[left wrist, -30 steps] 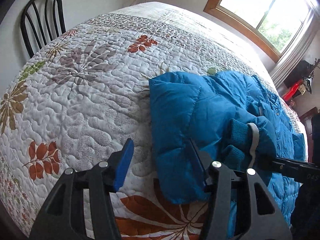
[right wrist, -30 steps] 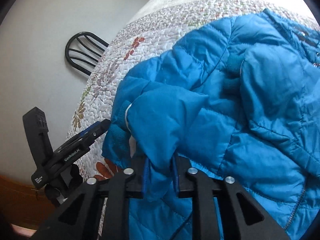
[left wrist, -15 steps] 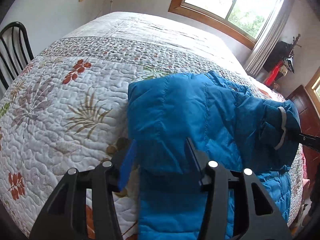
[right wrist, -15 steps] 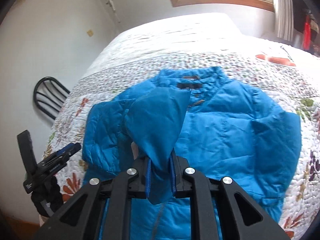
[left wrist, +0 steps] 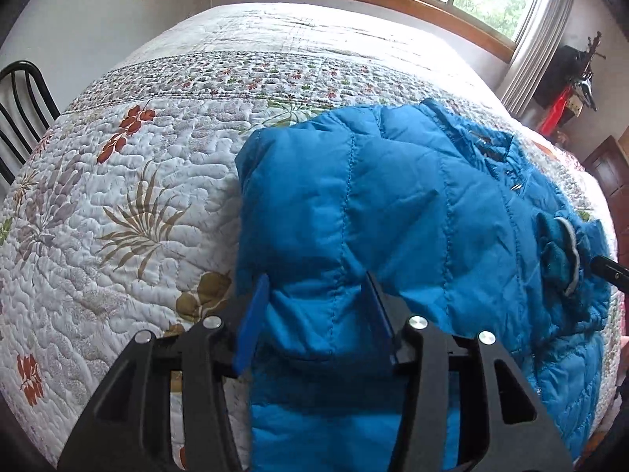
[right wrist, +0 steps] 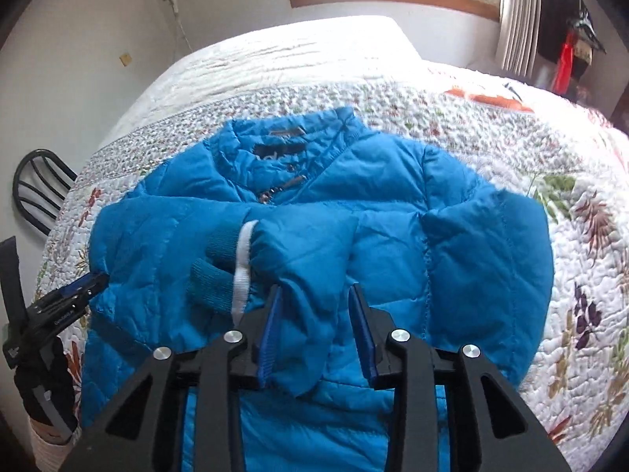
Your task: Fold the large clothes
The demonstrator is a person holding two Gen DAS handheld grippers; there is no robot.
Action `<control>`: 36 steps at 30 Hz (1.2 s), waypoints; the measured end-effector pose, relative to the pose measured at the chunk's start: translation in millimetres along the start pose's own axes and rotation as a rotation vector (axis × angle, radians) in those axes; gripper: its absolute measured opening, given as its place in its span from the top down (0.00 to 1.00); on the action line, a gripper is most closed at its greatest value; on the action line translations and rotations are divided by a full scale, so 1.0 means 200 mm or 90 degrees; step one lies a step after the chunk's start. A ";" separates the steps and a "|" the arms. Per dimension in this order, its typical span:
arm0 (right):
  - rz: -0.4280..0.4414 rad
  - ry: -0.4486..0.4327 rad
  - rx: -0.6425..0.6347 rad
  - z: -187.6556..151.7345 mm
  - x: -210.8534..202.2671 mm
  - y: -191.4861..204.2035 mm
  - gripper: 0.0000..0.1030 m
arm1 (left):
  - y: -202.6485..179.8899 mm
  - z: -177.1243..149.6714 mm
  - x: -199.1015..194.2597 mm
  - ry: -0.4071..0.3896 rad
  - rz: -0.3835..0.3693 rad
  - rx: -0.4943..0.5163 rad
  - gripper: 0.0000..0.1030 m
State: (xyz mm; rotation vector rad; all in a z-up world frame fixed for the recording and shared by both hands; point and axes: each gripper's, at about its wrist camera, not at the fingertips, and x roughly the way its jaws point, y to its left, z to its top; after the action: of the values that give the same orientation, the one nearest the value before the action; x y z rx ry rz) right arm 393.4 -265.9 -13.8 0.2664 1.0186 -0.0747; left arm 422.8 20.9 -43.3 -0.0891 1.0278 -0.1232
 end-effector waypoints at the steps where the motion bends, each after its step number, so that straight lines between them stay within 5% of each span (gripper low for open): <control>1: 0.015 -0.006 -0.016 0.00 -0.03 0.04 0.65 | -0.01 0.01 -0.03 -0.005 -0.011 -0.004 0.53; 5: 0.013 0.028 -0.097 0.00 0.02 0.25 0.52 | -0.15 0.02 -0.06 -0.001 -0.025 0.026 0.53; 9: -0.112 0.068 -0.151 -0.02 0.24 0.36 0.46 | -0.23 0.02 0.04 0.042 -0.033 0.032 0.53; 10: -0.140 0.069 -0.160 -0.02 0.28 0.36 0.47 | -0.24 0.01 0.07 0.045 -0.024 0.037 0.53; 12: -0.187 0.064 -0.164 -0.02 0.31 0.35 0.72 | -0.24 0.00 0.11 0.048 -0.018 0.045 0.53; 13: -0.193 0.063 -0.152 -0.01 0.31 0.31 0.72 | -0.25 -0.01 0.12 0.047 -0.017 0.051 0.53; 21: -0.016 0.021 0.045 0.04 -0.01 -0.15 0.78 | -0.22 -0.01 0.13 0.047 -0.025 0.053 0.52; 27: -0.081 0.038 0.167 -0.08 -0.08 -0.58 0.72 | -0.23 -0.01 0.12 0.046 -0.017 0.059 0.53; 30: -0.003 0.022 0.190 -0.12 -0.13 -0.63 0.45 | -0.26 0.00 0.04 0.017 -0.014 0.063 0.53; 33: 0.046 0.018 0.188 -0.10 -0.11 -0.60 0.46 | -0.32 0.01 -0.01 0.008 -0.038 0.067 0.53; 36: 0.036 0.037 0.181 -0.06 -0.03 -0.56 0.50 | -0.40 0.01 0.00 0.010 -0.032 0.089 0.53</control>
State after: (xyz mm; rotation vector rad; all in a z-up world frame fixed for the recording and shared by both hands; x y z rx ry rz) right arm 360.4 -372.2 -35.7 0.5590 1.0569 -0.1620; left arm 420.0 -57.8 -31.5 0.0123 1.0304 -0.2414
